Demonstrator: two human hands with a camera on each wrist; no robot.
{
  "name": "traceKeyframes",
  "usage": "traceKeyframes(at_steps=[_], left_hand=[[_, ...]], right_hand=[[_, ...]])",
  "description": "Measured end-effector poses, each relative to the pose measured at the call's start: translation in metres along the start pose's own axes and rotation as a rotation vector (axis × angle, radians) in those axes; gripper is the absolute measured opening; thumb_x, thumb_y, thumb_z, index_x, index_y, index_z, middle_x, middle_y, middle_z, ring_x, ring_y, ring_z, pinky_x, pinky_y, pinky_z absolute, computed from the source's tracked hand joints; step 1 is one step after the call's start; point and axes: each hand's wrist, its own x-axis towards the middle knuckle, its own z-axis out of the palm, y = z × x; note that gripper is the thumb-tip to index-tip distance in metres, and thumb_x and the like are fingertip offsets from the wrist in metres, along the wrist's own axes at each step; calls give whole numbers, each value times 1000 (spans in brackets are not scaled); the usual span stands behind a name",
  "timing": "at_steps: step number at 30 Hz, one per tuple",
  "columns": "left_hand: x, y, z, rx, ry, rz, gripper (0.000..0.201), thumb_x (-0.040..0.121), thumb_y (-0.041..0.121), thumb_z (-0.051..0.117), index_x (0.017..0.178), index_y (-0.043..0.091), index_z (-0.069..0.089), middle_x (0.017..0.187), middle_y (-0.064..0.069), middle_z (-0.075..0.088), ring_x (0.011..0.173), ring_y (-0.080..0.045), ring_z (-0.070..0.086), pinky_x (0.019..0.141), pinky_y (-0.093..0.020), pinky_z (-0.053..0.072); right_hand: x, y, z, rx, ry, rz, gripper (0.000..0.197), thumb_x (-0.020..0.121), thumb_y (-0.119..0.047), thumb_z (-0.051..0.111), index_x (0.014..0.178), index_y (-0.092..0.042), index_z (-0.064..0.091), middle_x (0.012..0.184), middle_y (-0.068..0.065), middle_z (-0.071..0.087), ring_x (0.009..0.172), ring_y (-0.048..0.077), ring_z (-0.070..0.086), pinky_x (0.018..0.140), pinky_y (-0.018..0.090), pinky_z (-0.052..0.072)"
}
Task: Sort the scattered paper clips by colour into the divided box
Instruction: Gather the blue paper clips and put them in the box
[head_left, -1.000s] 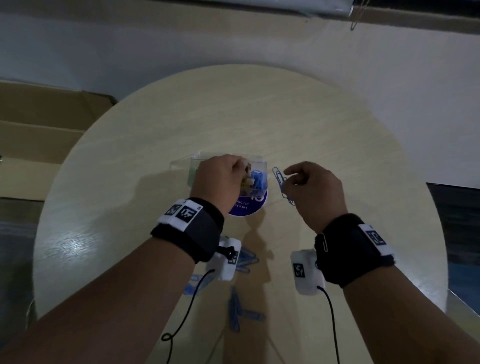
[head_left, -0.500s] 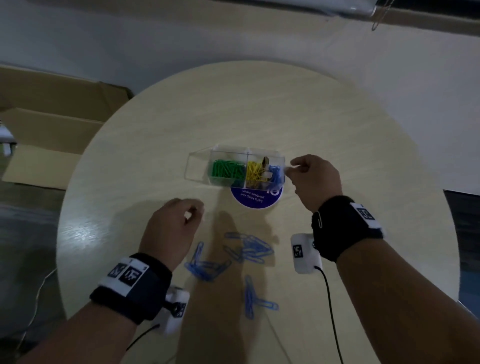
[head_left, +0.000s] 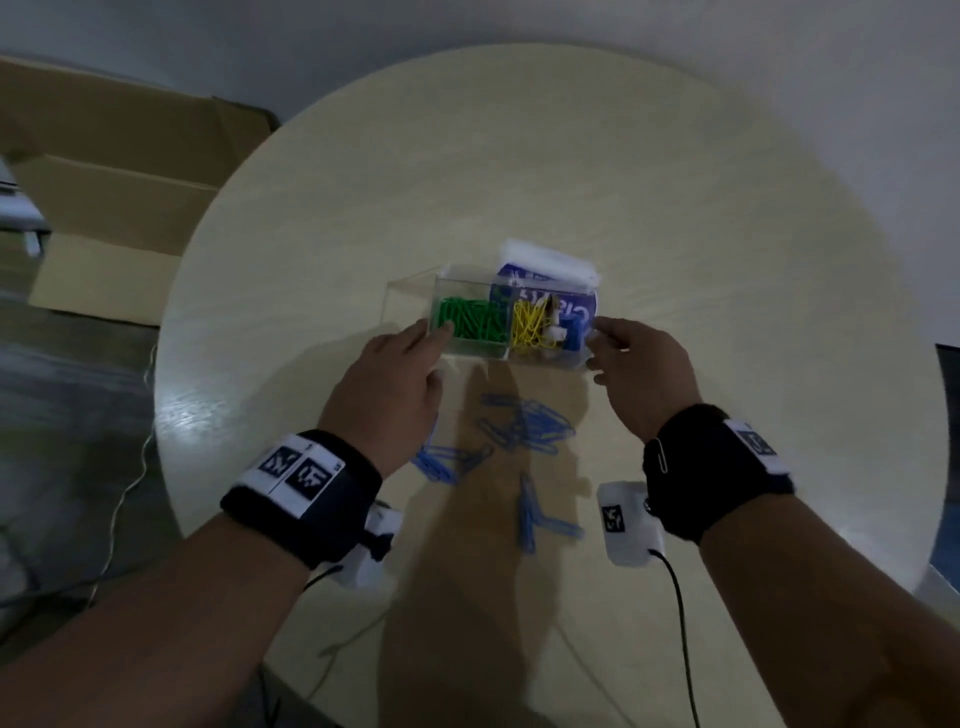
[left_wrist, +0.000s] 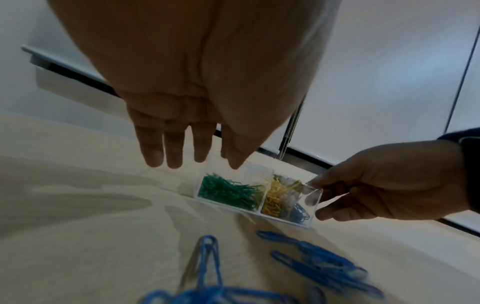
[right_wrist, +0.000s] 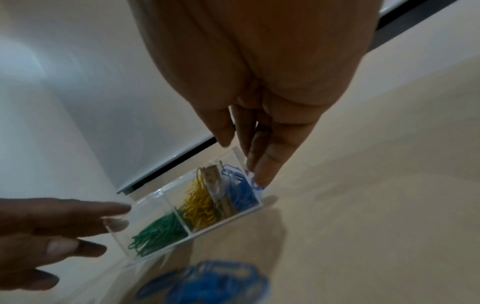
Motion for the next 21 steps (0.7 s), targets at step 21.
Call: traceKeyframes(at_steps=[21], left_hand=[[-70, -11, 36, 79, -118, 71, 20, 83, 38, 62, 94, 22, 63, 94, -1, 55, 82, -27, 56, 69, -43, 53]], right_hand=[[-70, 19, 42, -662, -220, -429, 13, 78, -23, 61, 88, -18, 67, 84, 8, 61, 79, 33, 58, 72, 38, 49]])
